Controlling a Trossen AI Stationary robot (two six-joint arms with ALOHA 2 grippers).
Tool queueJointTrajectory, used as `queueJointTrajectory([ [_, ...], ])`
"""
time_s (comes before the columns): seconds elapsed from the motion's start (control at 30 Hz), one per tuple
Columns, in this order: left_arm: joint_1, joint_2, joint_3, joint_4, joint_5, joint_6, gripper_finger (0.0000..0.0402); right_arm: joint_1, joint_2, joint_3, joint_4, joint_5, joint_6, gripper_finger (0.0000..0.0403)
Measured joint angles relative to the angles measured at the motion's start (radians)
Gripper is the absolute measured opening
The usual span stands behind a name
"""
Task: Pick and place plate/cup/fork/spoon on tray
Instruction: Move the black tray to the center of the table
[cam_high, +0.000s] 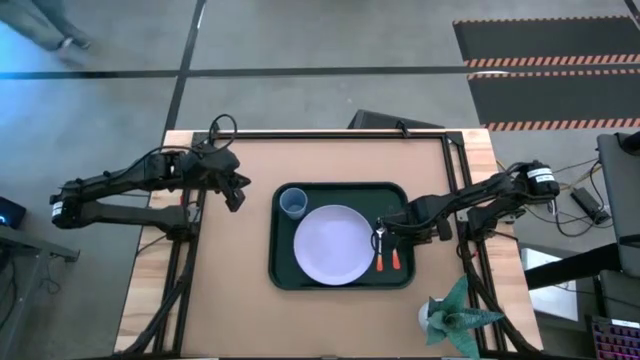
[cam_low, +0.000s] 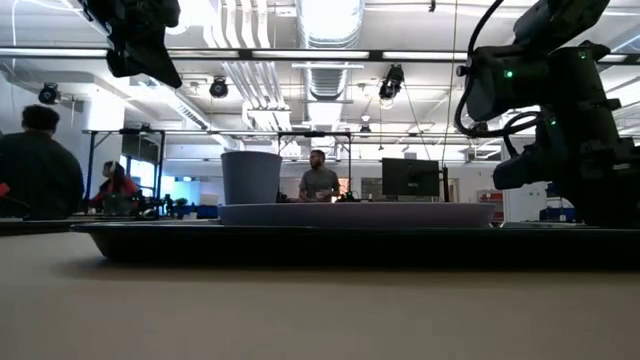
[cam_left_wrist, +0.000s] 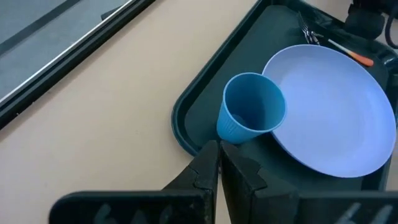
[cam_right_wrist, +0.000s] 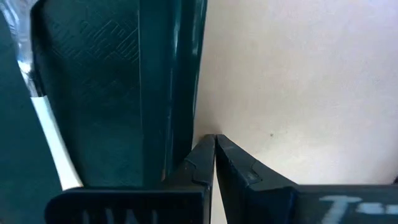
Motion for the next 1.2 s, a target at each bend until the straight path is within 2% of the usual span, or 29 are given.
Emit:
queueJointTrajectory([
  [0.6, 0.0, 0.002, 0.0, 0.0, -0.001, -0.002, 0.0, 0.0, -0.003, 0.052, 0.093, 0.106, 0.01, 0.0008],
  [1.2, 0.0, 0.002, -0.001, 0.0, -0.001, -0.001, 0.0, 0.0, 0.004, 0.062, 0.124, 0.135, 0.007, 0.0008],
])
